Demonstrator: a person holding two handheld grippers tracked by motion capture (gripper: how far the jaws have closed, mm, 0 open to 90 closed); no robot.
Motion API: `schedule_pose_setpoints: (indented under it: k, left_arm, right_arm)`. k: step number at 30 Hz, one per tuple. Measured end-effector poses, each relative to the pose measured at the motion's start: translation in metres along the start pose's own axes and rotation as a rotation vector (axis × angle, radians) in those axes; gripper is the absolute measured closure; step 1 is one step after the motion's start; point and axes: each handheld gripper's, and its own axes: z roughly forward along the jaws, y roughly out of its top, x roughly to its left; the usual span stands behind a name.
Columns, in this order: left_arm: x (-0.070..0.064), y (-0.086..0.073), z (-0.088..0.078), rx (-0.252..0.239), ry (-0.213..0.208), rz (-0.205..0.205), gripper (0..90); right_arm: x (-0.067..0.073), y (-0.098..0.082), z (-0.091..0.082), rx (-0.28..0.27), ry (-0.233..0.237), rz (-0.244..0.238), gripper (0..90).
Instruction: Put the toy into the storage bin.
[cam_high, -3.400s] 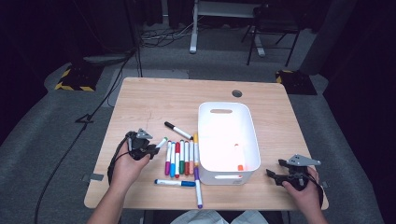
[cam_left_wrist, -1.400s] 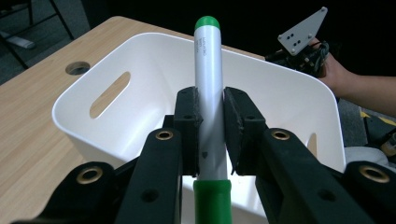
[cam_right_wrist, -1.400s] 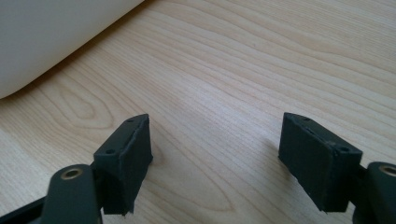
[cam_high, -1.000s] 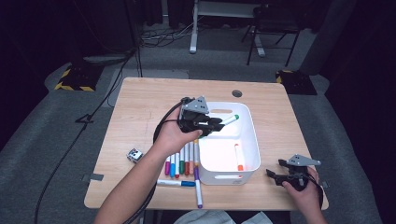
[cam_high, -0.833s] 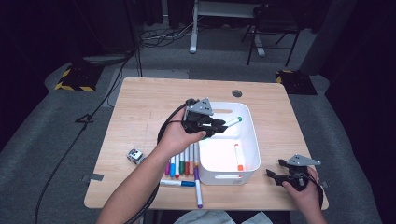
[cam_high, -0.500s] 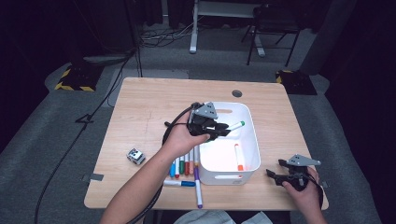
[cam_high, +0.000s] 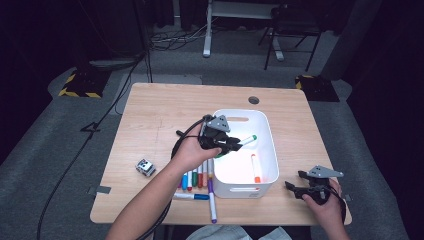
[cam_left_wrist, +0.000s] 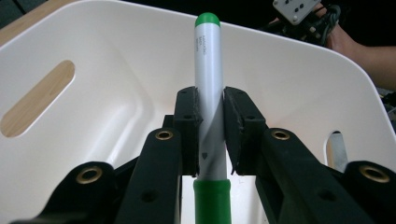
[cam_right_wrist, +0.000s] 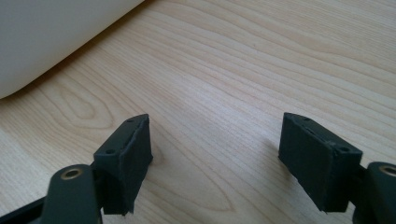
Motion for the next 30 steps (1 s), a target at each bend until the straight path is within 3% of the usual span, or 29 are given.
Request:
schedule_pose_setpoints:
  k: [16, 21, 22, 23, 24, 26, 30]
  left_arm:
    - [-0.003, -0.004, 0.004, 0.122, 0.033, 0.017, 76.0]
    - [-0.004, -0.005, 0.005, 0.139, 0.049, 0.004, 74.8]
    - [-0.004, -0.006, 0.005, 0.136, 0.052, -0.017, 74.8]
    - [-0.003, -0.005, 0.004, 0.119, 0.085, -0.023, 52.2]
    - [-0.003, -0.005, 0.003, 0.102, 0.094, -0.023, 43.5]
    - [-0.003, -0.005, 0.0, 0.082, 0.102, -0.02, 36.4]
    - [-0.005, -0.004, -0.005, 0.03, 0.107, -0.031, 32.4]
  right_arm:
    - [0.0, 0.0, 0.0, 0.0, 0.0, 0.0, 25.7]
    - [0.0, 0.0, 0.0, 0.0, 0.0, -0.001, 25.7]
    - [0.0, 0.0, 0.0, 0.0, 0.0, 0.0, 25.8]
    - [0.0, 0.0, 0.0, 0.0, 0.0, 0.0, 25.7]
    - [0.0, 0.0, 0.0, 0.0, 0.0, 0.0, 25.7]
    - [0.0, 0.0, 0.0, 0.0, 0.0, 0.0, 25.8]
    - [0.0, 0.0, 0.0, 0.0, 0.0, -0.001, 25.7]
